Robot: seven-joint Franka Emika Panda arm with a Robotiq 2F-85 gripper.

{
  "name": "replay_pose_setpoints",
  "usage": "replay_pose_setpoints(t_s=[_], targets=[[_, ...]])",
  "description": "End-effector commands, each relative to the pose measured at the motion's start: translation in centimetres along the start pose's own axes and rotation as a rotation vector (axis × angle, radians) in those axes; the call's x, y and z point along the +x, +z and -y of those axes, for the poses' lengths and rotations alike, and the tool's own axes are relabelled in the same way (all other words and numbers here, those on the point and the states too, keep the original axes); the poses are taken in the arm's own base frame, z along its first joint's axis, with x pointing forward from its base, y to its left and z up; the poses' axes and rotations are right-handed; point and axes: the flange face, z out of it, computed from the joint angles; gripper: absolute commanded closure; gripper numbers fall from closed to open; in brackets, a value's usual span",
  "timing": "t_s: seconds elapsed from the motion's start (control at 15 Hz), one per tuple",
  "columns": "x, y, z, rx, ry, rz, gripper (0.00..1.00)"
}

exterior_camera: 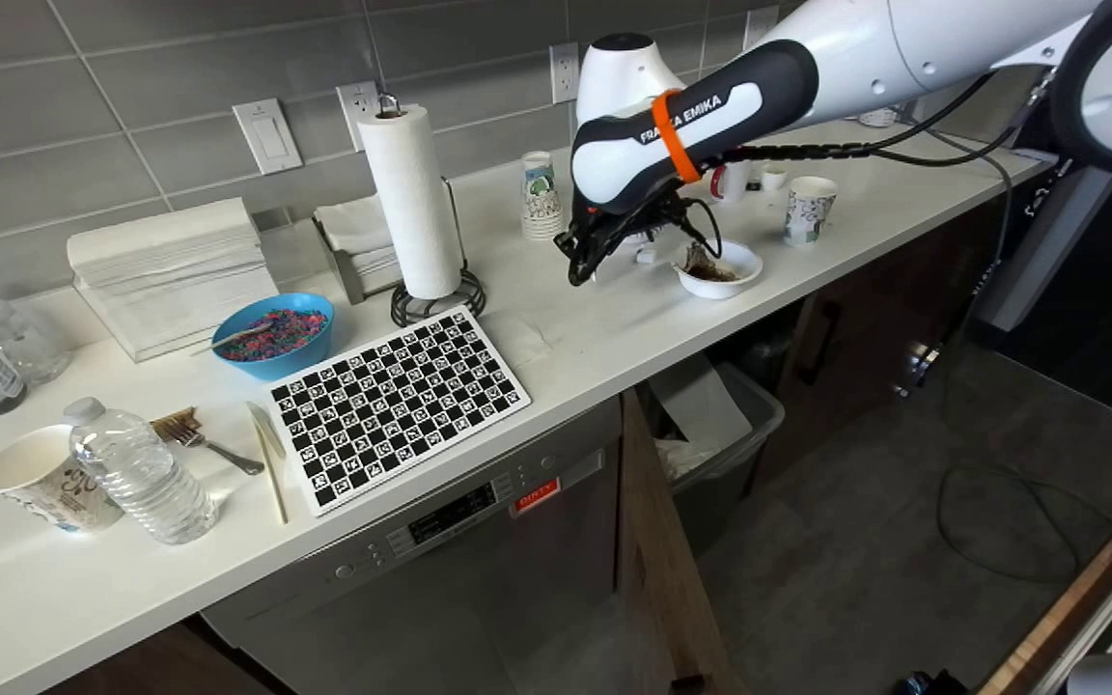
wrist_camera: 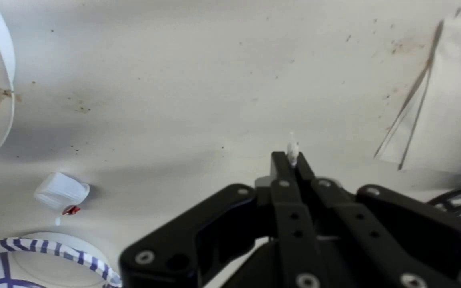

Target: Pick up the trash and throw it in the bin

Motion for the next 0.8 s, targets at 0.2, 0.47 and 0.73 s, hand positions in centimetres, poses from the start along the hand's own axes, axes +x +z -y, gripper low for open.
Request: replay_pose_setpoints(t_s=[0.2, 0.47, 0.73], targets=[[-7.4, -2.9, -0.7, 0.068, -0.36, 0.073, 0.99], [-12.3, -2.8, -1.6, 0.106, -0.575, 0.159, 0.99], [-16.7, -1.1, -3.5, 0.116, -0.692, 0.242, 0.99]])
